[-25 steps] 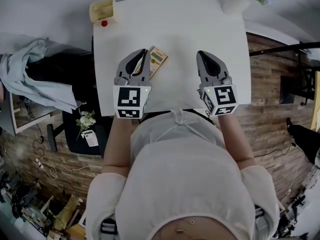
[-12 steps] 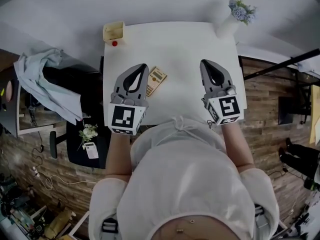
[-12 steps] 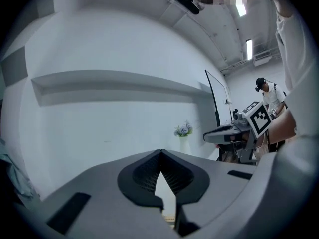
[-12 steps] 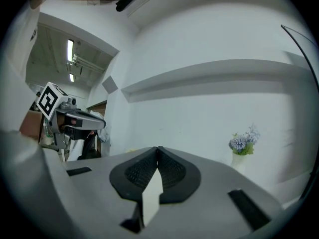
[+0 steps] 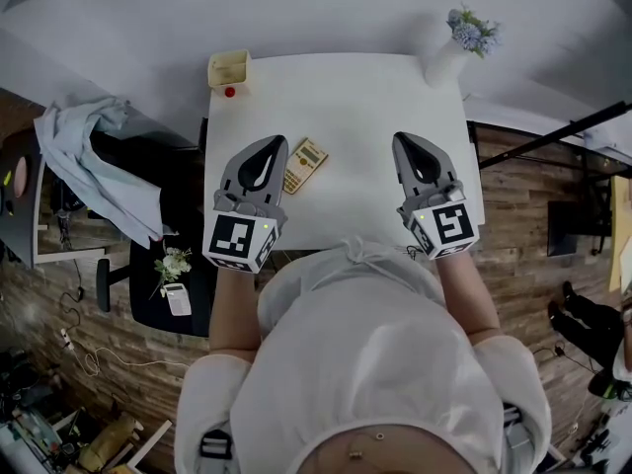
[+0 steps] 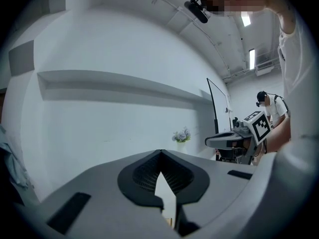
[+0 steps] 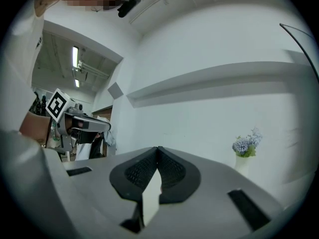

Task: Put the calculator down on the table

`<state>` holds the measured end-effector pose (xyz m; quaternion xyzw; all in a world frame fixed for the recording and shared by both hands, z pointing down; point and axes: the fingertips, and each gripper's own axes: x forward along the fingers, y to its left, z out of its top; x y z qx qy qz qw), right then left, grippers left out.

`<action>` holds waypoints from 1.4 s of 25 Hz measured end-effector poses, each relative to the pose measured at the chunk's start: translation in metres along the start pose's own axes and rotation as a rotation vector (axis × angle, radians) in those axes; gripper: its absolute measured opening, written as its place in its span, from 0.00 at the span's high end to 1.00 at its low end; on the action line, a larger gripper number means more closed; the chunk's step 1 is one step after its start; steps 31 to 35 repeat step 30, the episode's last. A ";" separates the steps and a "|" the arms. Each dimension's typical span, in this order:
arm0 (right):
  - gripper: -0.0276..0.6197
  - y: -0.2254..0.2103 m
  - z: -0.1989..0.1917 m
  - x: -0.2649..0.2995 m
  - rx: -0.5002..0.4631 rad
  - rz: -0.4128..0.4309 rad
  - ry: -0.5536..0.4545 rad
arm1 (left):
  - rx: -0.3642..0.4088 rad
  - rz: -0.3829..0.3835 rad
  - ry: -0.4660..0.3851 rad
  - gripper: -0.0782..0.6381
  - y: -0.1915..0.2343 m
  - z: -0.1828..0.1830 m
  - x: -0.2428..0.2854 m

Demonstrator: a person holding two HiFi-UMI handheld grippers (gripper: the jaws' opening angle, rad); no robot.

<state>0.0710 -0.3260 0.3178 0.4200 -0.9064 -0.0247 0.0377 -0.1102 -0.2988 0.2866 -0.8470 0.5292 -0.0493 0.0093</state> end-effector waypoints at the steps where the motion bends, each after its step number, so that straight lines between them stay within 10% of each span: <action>1: 0.95 0.001 -0.001 -0.001 -0.002 0.006 0.002 | -0.001 -0.004 0.002 0.87 -0.002 0.000 0.000; 35: 0.95 0.017 -0.004 -0.003 -0.007 0.023 -0.009 | -0.035 0.005 0.012 0.87 -0.008 -0.009 -0.001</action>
